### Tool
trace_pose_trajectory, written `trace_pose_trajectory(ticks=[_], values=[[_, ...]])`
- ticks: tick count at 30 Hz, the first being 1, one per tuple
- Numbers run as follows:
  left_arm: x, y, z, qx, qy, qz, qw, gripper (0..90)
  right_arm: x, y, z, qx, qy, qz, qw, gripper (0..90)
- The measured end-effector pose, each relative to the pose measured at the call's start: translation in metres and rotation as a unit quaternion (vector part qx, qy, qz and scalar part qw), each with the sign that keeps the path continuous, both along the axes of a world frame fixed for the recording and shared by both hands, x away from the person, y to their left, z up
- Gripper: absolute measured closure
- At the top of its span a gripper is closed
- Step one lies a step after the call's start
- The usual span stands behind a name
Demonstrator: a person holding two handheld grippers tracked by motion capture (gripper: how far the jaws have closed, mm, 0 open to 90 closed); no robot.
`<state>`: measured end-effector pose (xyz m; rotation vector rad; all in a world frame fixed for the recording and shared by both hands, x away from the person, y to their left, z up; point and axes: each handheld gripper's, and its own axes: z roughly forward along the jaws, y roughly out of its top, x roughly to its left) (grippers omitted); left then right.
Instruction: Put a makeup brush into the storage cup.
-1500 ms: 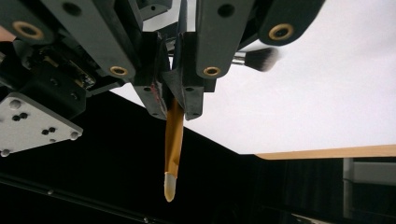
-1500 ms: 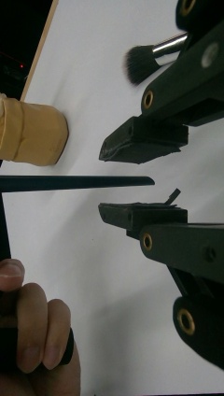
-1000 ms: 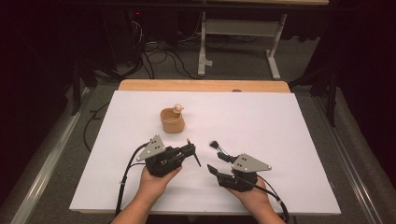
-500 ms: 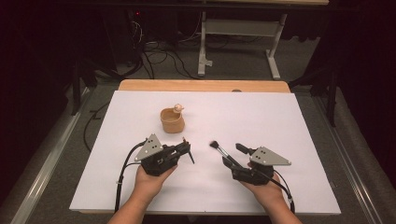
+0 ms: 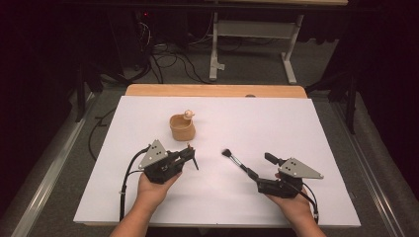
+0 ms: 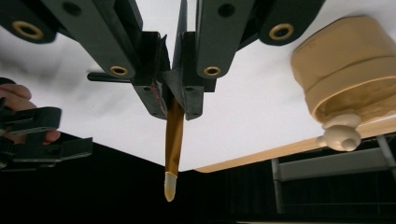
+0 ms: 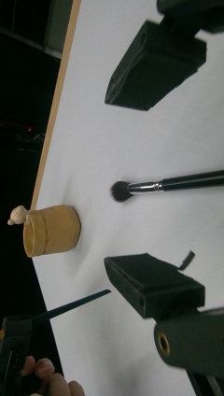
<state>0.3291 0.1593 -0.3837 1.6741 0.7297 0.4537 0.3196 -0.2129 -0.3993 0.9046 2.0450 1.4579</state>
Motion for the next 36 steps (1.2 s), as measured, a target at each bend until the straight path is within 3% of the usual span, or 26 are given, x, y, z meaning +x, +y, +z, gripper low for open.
trace_pose_trajectory(ticks=[4, 11, 15, 26, 36], values=[[0.002, 0.007, 0.002, -0.002, -0.002, 0.012, 0.9999, 82.4, -0.001, -0.002, 0.0, 0.004, 0.007, -0.007, 0.9999, 12.7], [0.005, 0.017, 0.002, 0.009, -0.005, 0.038, 0.9992, 82.4, 0.0, -0.004, -0.003, 0.007, 0.013, 0.004, 0.9999, 5.6], [0.006, 0.024, 0.003, 0.001, -0.005, 0.048, 0.9988, 82.4, -0.001, -0.003, -0.003, 0.006, 0.014, 0.005, 0.9999, 1.8], [0.013, 0.037, 0.01, -0.015, -0.009, 0.074, 0.9971, 82.5, -0.001, -0.003, -0.003, 0.013, 0.013, 0.014, 0.9997, 0.9], [0.018, 0.04, 0.029, -0.016, -0.022, 0.089, 0.9956, 82.4, -0.002, -0.004, -0.003, 0.012, 0.018, 0.017, 0.9996, 0.9]])
